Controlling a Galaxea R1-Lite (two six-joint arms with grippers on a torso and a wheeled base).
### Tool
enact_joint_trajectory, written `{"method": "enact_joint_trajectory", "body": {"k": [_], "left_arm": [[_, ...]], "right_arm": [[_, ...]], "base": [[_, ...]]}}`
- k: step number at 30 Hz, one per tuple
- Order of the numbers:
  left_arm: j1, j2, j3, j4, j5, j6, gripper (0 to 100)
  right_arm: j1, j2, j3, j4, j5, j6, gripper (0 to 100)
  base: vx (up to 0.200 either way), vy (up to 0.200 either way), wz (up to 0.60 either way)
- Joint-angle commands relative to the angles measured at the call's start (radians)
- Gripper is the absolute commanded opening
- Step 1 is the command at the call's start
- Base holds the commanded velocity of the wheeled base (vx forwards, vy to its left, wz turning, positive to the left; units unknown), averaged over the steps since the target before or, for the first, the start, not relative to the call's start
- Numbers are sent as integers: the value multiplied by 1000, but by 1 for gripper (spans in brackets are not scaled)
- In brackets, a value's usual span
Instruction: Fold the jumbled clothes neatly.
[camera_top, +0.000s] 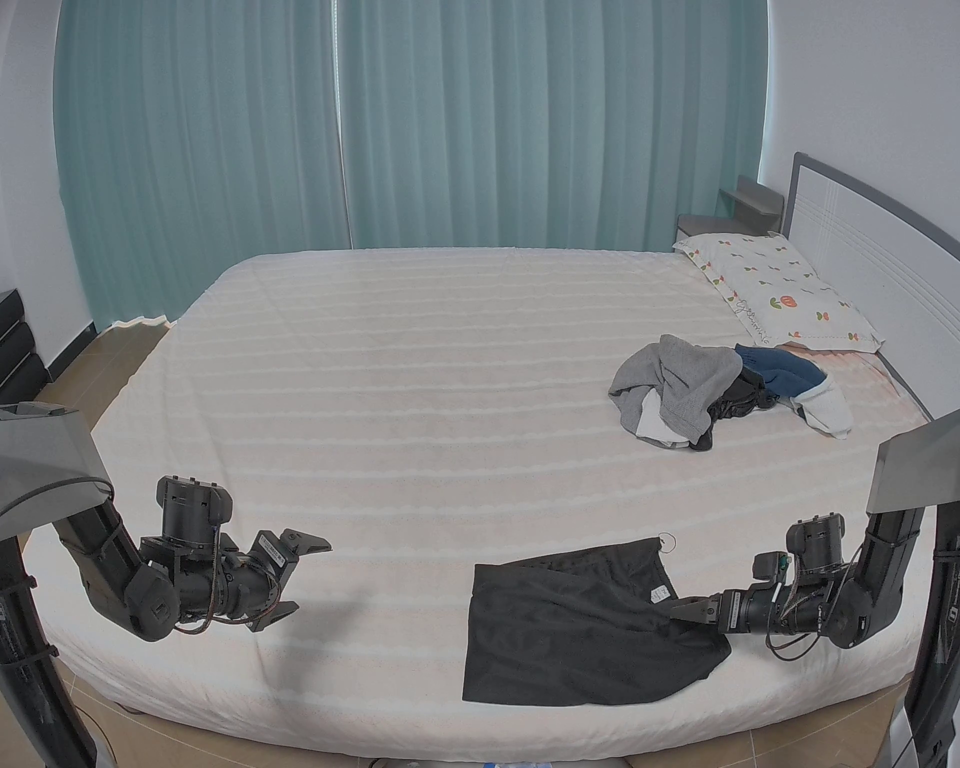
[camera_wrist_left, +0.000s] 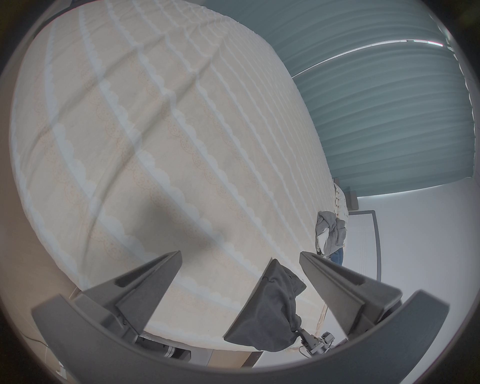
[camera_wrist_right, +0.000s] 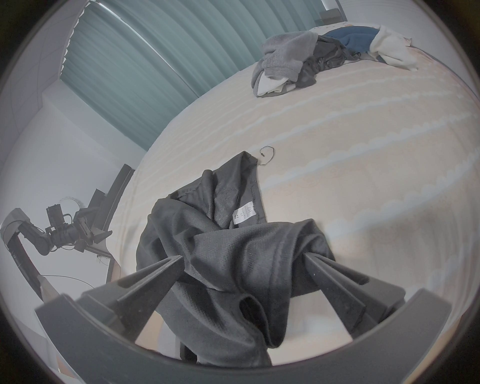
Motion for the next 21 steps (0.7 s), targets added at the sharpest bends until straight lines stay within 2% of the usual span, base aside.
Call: {"method": "enact_joint_trajectory", "body": {"k": [1, 2, 3, 6, 13, 17, 21], "left_arm": [[0, 2, 0, 0, 0, 0, 100], [0, 2, 0, 0, 0, 0, 100], [-1, 2, 0, 0, 0, 0, 100], [-1, 2, -2, 0, 0, 0, 100], [-1, 2, -3, 0, 0, 0, 100], [0, 2, -3, 0, 0, 0, 100], [-1, 2, -5, 0, 0, 0, 100]], "right_arm": [[29, 51, -51, 11, -23, 7, 100], [34, 53, -62, 12, -32, 16, 100], [38, 53, -76, 8, -40, 47, 0], [41, 31, -93, -6, -38, 157, 0], [20, -41, -143, -17, -32, 289, 0], [15, -67, -168, -57, -29, 337, 0], [14, -69, -218, -60, -20, 338, 0]], "base": [[0, 0, 0], [0, 0, 0], [0, 0, 0], [0, 0, 0], [0, 0, 0], [0, 0, 0], [0, 0, 0]]}}
